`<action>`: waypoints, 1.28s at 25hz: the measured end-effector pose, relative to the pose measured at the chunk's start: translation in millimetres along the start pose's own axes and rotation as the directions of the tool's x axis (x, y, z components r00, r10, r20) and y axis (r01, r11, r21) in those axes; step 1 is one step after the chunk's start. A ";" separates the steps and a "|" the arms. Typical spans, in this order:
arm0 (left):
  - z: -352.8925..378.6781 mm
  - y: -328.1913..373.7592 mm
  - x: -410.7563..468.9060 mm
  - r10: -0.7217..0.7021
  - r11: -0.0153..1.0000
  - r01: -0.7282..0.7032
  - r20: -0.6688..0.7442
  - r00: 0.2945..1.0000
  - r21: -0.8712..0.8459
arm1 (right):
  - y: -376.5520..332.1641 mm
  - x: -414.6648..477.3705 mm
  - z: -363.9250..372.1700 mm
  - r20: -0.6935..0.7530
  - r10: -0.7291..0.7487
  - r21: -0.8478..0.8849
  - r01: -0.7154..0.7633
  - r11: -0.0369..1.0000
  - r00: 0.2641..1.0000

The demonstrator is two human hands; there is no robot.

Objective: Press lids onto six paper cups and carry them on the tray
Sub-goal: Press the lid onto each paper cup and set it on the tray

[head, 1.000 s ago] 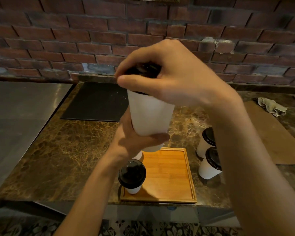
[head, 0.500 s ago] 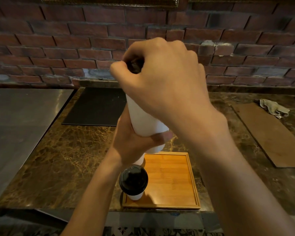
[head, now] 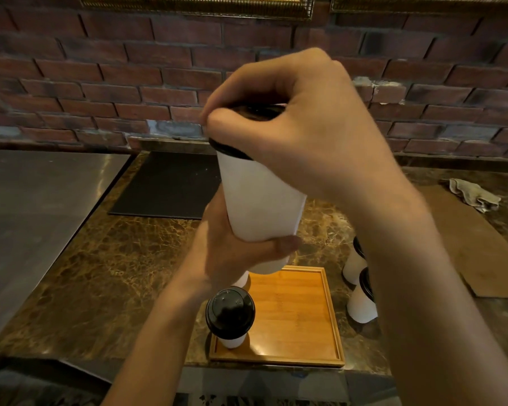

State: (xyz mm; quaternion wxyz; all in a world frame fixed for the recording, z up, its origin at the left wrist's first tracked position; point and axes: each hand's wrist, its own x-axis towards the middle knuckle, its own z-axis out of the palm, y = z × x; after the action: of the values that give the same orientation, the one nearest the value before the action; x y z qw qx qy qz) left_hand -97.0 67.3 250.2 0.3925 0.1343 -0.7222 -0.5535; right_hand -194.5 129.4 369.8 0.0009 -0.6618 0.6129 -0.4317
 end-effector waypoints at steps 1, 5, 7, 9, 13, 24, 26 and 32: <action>1.5 0.1 0.4 0.013 1.000 -0.013 -0.021 1.000 0.009 | -1.5 -0.3 6.6 -0.064 0.024 -0.046 -0.027 0.999 0.998; -1.6 3.5 -0.5 0.007 1.000 -0.008 -0.015 1.000 -0.022 | -1.4 -1.3 5.7 -0.107 -0.090 -0.058 0.084 0.995 0.990; -7.9 5.6 -3.0 -0.024 0.993 0.034 0.082 0.996 -0.117 | 5.6 1.2 -7.8 0.075 -0.282 0.141 0.270 0.952 0.956; -12.9 7.0 -6.2 -0.020 0.983 0.054 0.194 0.981 -0.173 | 14.0 2.4 -17.2 0.191 -0.413 0.325 0.339 0.883 0.891; -12.2 7.3 -7.7 -0.036 0.987 0.063 0.184 0.982 -0.147 | 13.7 -3.4 -19.9 0.194 -0.252 0.309 0.185 0.933 0.948; -7.7 6.2 -2.2 -0.018 0.994 0.027 0.076 0.997 -0.110 | 11.4 -24.7 -4.1 -0.117 -0.023 0.219 0.048 0.974 0.993; -5.9 2.4 -2.2 -0.047 0.981 0.058 0.062 0.997 -0.185 | 22.5 -36.6 -5.9 -0.053 0.108 0.320 -0.085 0.943 0.993; -3.4 -13.6 -0.6 -0.079 0.970 0.112 0.157 0.984 -0.214 | 47.2 -74.1 13.3 0.291 0.350 0.443 -0.450 0.776 0.890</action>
State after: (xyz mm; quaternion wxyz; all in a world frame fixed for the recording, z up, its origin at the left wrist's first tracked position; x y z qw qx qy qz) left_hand -97.5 60.5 237.9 0.3235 0.0828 -0.6754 -0.6575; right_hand -216.0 170.8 294.1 0.3230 -0.5310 0.6041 -0.4987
